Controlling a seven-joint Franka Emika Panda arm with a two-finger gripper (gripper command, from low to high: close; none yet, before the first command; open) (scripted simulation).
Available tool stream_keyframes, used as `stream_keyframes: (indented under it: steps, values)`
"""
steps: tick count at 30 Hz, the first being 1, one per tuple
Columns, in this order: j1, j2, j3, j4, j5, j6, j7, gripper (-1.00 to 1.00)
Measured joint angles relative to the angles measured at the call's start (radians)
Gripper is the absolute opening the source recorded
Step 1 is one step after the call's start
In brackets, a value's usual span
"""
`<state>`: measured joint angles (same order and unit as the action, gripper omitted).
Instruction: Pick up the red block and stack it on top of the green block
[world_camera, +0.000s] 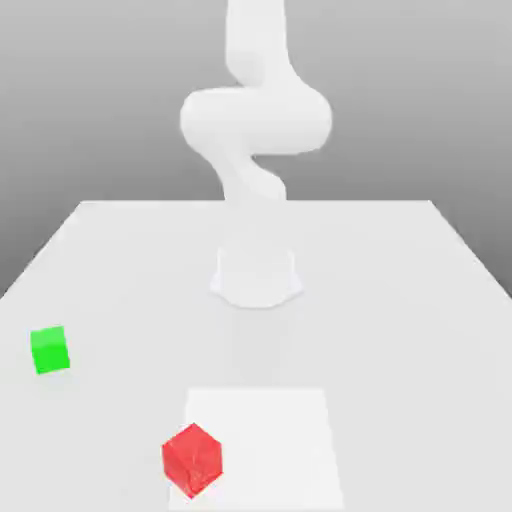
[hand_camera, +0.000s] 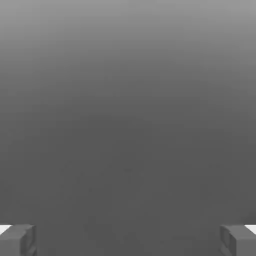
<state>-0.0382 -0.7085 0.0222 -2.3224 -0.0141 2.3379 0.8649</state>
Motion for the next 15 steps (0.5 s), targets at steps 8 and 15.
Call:
stream_keyframes:
  steps: [8,15]
  values:
    - [-0.109,0.297,0.055,-0.072,-0.050,0.123,0.214,0.00]
    - [-0.169,0.552,0.065,-0.135,-0.083,0.228,0.389,0.00]
